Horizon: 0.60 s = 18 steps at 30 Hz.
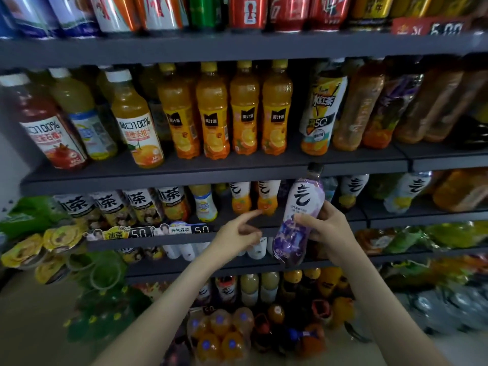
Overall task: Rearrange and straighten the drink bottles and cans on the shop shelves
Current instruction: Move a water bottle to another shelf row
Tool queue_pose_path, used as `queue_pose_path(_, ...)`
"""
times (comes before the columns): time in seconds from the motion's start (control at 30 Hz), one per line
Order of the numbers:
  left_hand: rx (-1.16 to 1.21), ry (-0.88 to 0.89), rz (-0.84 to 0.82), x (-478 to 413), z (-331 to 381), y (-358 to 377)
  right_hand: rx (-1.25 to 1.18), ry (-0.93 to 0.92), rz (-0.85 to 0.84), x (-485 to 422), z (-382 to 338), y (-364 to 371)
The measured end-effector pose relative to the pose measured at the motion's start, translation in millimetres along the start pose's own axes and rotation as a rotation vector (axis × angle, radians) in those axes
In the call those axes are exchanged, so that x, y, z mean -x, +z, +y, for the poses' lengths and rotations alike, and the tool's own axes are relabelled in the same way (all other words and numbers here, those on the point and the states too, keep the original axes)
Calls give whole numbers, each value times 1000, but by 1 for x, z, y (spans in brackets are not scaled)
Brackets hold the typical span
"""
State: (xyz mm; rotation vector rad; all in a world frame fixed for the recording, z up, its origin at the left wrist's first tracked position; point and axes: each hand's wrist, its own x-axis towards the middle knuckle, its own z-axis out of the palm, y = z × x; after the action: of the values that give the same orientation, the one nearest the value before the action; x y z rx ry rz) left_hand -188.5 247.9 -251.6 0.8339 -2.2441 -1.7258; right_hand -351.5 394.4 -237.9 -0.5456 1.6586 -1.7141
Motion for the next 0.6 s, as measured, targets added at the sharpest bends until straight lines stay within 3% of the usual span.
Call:
queue_pose_path(0.13,-12,-21,-5,0,-5,16,-4,49,58,3,16,-16)
queue_pose_path(0.4,-70,-109,146,-25,-16,61,-47,90,147,-10,46,-58)
queue_pose_path(0.6,-217,-13,272,-59,-43,94,-50,-32,230,-36,82,-81)
